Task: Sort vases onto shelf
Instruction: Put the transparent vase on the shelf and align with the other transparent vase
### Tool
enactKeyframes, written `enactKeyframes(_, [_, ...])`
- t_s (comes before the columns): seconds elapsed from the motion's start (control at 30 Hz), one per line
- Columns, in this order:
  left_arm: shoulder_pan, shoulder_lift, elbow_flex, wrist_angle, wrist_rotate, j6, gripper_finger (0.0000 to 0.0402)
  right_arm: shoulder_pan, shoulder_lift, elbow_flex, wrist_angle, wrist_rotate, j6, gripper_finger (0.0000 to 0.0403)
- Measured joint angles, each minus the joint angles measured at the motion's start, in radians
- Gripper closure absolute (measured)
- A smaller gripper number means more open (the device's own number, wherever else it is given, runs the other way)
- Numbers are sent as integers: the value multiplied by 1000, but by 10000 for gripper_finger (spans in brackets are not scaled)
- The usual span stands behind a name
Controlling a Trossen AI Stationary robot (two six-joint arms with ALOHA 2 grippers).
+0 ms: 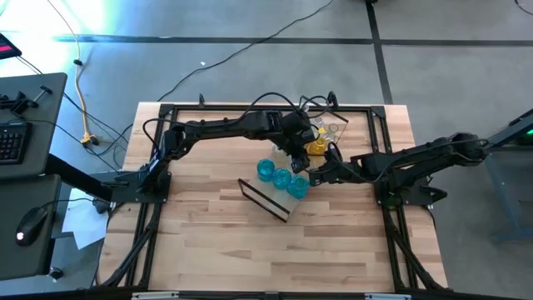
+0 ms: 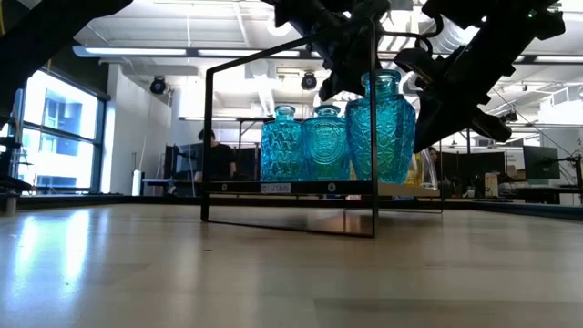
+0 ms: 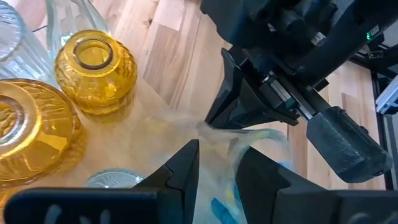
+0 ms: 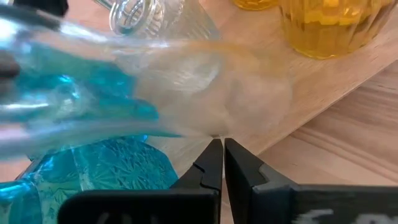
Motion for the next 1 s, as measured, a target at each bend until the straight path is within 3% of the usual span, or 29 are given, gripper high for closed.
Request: enactKeyframes(1.0, [1,0,0,70,-58,1,300,1,-1,1,3,-15,-4,403])
